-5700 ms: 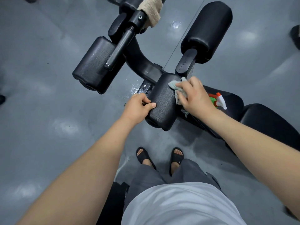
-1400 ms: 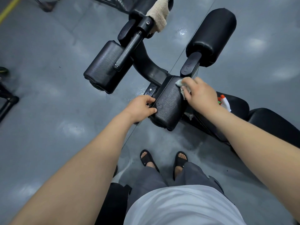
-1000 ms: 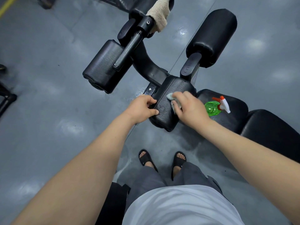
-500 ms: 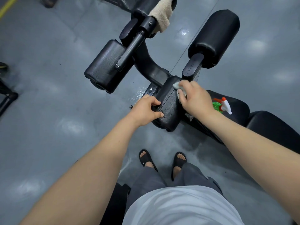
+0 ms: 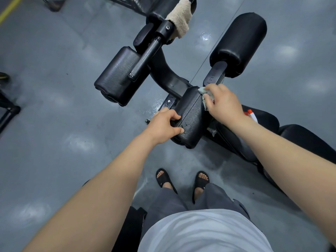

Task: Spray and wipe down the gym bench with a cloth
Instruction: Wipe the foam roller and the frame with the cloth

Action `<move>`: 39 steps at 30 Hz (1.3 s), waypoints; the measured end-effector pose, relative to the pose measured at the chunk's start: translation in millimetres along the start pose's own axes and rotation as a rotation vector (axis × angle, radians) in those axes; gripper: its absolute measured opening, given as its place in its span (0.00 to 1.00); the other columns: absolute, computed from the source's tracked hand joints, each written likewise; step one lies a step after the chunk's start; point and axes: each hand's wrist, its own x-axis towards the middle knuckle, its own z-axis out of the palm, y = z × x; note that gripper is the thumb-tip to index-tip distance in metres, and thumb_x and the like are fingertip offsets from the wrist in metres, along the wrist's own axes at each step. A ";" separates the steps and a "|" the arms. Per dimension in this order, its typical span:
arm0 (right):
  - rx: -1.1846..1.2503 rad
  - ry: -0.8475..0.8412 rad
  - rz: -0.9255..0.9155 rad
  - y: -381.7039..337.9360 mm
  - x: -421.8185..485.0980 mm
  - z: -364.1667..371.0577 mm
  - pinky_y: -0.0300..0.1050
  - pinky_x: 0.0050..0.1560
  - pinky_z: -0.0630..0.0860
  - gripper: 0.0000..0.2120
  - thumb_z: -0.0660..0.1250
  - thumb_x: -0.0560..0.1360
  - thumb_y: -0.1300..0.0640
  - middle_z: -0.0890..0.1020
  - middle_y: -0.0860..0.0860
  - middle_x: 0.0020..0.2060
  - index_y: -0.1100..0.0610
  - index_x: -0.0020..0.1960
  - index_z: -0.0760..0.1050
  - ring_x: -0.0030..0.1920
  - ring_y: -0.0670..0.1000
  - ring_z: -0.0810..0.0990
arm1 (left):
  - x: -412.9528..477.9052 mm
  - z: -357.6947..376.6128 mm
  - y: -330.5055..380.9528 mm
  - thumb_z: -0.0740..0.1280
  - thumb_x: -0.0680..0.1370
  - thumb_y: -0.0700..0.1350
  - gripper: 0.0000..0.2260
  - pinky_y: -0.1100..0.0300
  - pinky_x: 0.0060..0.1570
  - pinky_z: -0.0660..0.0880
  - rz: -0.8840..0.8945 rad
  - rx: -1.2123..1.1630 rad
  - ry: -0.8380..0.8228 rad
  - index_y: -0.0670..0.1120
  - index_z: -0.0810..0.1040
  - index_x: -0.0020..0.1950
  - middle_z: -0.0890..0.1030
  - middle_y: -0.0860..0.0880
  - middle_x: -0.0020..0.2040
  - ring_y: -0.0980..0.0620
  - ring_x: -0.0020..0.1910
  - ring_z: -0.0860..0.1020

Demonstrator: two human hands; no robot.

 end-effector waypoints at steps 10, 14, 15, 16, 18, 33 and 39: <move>0.048 -0.008 -0.243 -30.2 -49.2 28.9 0.54 0.39 0.78 0.12 0.65 0.79 0.51 0.76 0.54 0.44 0.54 0.59 0.78 0.44 0.61 0.79 | -4.8 -10.2 -7.7 0.69 0.80 0.36 0.07 0.75 0.42 0.72 -0.070 -0.187 0.071 0.41 0.83 0.56 0.80 0.51 0.48 0.66 0.39 0.77; 0.054 -0.098 -0.370 -41.9 -69.2 35.1 0.53 0.37 0.77 0.12 0.65 0.79 0.50 0.74 0.52 0.44 0.52 0.60 0.78 0.43 0.58 0.77 | -2.2 -9.2 -14.8 0.66 0.80 0.33 0.08 0.76 0.38 0.71 -0.137 -0.194 0.164 0.38 0.82 0.57 0.81 0.45 0.48 0.61 0.39 0.76; 0.055 -0.116 -0.409 -42.9 -74.3 35.3 0.52 0.35 0.76 0.12 0.64 0.79 0.51 0.74 0.52 0.44 0.52 0.61 0.78 0.43 0.57 0.76 | -1.4 -7.8 -16.0 0.67 0.80 0.34 0.08 0.77 0.38 0.70 -0.145 -0.184 0.167 0.39 0.82 0.57 0.81 0.44 0.49 0.61 0.39 0.76; 0.059 -0.133 -0.447 -43.1 -78.5 35.1 0.52 0.33 0.75 0.12 0.64 0.80 0.50 0.74 0.52 0.44 0.52 0.61 0.78 0.43 0.57 0.76 | -0.7 -6.3 -18.0 0.67 0.80 0.34 0.08 0.77 0.38 0.70 -0.153 -0.185 0.162 0.40 0.82 0.57 0.81 0.44 0.50 0.61 0.40 0.76; 0.038 -0.162 -0.519 -38.4 -84.1 32.9 0.51 0.30 0.73 0.12 0.62 0.81 0.49 0.74 0.51 0.43 0.50 0.61 0.77 0.43 0.56 0.76 | -0.7 -3.8 -19.2 0.68 0.80 0.36 0.07 0.77 0.38 0.71 -0.165 -0.211 0.134 0.41 0.81 0.57 0.81 0.44 0.50 0.60 0.40 0.76; -0.043 -0.050 -0.339 -45.5 -77.5 34.5 0.49 0.28 0.73 0.11 0.63 0.79 0.49 0.74 0.52 0.41 0.50 0.58 0.77 0.41 0.58 0.78 | -6.0 2.3 -19.9 0.68 0.80 0.36 0.05 0.78 0.41 0.70 -0.096 -0.153 0.142 0.42 0.81 0.54 0.78 0.47 0.51 0.61 0.41 0.76; -0.151 -0.004 -0.288 -26.7 -52.9 20.2 0.47 0.31 0.74 0.13 0.58 0.81 0.44 0.76 0.50 0.43 0.47 0.59 0.76 0.45 0.58 0.80 | -6.0 0.6 -16.4 0.69 0.79 0.37 0.06 0.66 0.51 0.74 -0.042 -0.107 0.114 0.47 0.80 0.50 0.75 0.50 0.51 0.54 0.45 0.78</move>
